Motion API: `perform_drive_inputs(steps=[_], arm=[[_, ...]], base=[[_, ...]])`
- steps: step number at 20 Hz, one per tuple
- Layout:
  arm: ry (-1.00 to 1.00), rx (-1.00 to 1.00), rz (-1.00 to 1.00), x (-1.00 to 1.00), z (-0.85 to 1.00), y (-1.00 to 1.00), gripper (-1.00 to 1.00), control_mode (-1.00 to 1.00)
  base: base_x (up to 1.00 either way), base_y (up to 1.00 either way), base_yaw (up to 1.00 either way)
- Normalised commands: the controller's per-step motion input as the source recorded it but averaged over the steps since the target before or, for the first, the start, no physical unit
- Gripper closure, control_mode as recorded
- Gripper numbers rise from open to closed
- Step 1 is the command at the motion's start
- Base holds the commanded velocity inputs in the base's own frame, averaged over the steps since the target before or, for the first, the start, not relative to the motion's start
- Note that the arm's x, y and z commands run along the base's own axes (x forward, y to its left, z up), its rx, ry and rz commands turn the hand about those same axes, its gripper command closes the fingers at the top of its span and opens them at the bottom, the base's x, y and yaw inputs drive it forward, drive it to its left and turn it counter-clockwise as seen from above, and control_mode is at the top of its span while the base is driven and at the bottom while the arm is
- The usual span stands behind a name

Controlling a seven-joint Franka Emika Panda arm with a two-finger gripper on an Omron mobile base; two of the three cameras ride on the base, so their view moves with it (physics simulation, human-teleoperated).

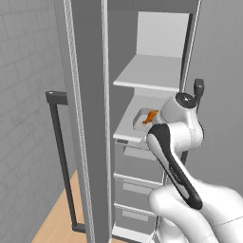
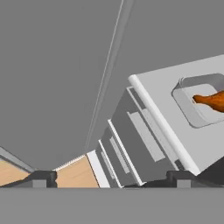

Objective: Take the meat container that has the chicken drumstick and place it on the second highest rack of the freezer. Then take the vegetable container that has the onion and sweet potato and place it on the highest rack of the freezer.

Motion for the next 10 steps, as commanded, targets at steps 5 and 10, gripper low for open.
perform_drive_inputs(steps=[5,10], arm=[[0.00,0.00,0.00,-1.00,0.56,-0.03,-1.00,-1.00],[0.01,0.00,-0.07,-0.64,0.23,0.00,-1.00,-1.00]], base=[[0.00,0.00,0.00],[0.00,0.00,0.00]])
